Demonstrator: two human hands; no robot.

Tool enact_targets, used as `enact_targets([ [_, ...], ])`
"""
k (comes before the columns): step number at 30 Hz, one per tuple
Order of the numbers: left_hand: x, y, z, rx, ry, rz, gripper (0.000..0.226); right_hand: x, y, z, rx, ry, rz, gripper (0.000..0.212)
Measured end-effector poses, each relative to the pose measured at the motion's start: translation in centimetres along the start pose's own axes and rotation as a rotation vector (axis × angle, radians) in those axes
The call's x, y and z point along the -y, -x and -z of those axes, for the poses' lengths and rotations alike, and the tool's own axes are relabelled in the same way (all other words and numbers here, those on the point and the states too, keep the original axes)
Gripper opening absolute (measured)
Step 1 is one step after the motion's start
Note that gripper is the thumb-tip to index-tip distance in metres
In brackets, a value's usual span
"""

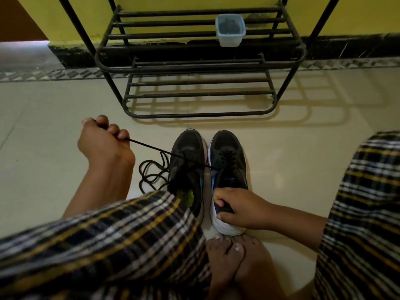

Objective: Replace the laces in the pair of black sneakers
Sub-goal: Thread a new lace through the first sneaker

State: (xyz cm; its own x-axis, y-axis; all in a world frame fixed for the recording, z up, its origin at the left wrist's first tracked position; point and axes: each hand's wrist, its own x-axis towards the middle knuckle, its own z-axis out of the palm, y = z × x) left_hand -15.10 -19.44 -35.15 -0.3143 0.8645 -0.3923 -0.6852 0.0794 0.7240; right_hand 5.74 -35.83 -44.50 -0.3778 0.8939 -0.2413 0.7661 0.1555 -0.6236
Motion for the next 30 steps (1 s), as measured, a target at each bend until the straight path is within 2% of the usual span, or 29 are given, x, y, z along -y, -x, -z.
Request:
enact_targets([
  [6, 0.7, 0.2, 0.8, -0.054, -0.014, 0.043, 0.024, -0.2, -0.1, -0.1, 0.005, -0.013, -0.012, 0.03],
  [9, 1.2, 0.5, 1.0, 0.007, -0.061, 0.165, 0.02, -0.2, -0.1, -0.1, 0.015, -0.02, -0.02, 0.033],
  [11, 1.4, 1.0, 1.1, 0.13, -0.145, 0.334, 0.022, -0.1, -0.1, -0.1, 0.017, -0.012, -0.026, 0.038],
  [14, 1.5, 2.3, 0.9, 0.406, -0.435, 0.504, 0.028, 0.0, -0.1, 0.0, 0.016, -0.006, -0.031, 0.042],
  [17, 1.6, 3.9, 0.5, 0.666, -0.782, 0.575, 0.029, 0.0, -0.1, 0.0, 0.019, -0.005, -0.037, 0.038],
  [19, 1.5, 5.1, 0.3, 0.813, -1.113, 0.55, 0.033, 0.0, -0.1, 0.0, 0.025, -0.006, -0.042, 0.03],
  [21, 1.9, 5.7, 0.2, 0.862, -1.426, 0.487, 0.033, -0.1, -0.1, 0.0, 0.024, -0.006, -0.042, 0.027],
  [22, 2.3, 5.8, 0.3, 0.847, -1.574, 0.398, 0.031, -0.1, -0.1, 0.0, 0.021, -0.005, -0.037, 0.027],
  [25, 4.5, 4.8, 0.7, 0.79, -1.948, -0.168, 0.022, -0.1, 0.0, -0.1, 0.016, 0.0, -0.029, 0.028],
  [27, 6.1, 4.5, 1.3, 0.818, -1.942, -0.38, 0.028, -0.1, 0.1, -0.1, 0.021, 0.0, -0.033, 0.029],
  [30, 8.5, 4.1, 2.7, 0.999, -1.917, -0.526, 0.045, 0.0, 0.1, 0.0, 0.032, 0.0, -0.041, 0.03],
])
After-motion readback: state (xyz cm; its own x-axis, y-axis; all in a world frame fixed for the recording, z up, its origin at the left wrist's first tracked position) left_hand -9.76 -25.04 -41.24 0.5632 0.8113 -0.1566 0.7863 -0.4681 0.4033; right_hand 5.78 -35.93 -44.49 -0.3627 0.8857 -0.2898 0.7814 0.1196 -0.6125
